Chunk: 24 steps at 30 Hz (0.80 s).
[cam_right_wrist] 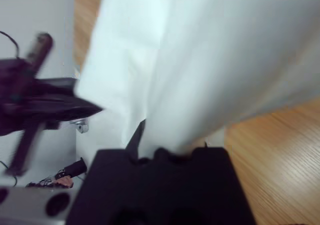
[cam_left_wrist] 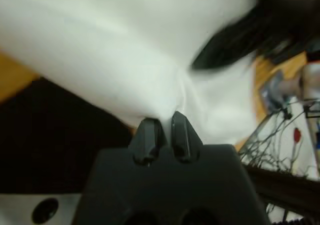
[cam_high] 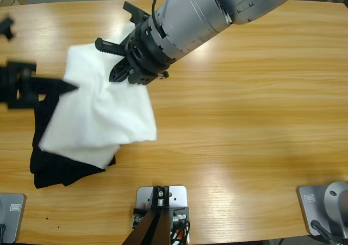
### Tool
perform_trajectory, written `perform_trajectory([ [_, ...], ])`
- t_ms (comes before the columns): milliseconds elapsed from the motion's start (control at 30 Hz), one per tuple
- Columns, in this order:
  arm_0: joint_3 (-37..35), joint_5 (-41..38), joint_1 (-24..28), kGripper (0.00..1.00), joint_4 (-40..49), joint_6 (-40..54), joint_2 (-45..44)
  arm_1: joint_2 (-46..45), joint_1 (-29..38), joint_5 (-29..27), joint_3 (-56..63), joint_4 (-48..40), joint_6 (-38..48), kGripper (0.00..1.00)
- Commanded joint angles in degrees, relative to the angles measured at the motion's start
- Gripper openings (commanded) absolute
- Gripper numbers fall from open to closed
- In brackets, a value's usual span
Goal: Fold clothes
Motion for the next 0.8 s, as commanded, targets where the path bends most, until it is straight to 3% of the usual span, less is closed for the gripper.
perform_trajectory([
  [33,-10.67,0.52,-1.03,0.000,6.14,0.59,2.82,-2.29,-0.34,2.14,-3.12,3.27,0.58,0.000],
  [433,-3.53,3.77,-1.56,0.000,15.88,-1.91,-13.38,4.38,3.72,2.70,-9.91,3.28,1.11,0.000],
  [800,13.59,4.47,1.96,0.000,10.99,-5.56,-18.53,10.76,7.25,2.63,-12.42,2.65,2.02,0.000],
])
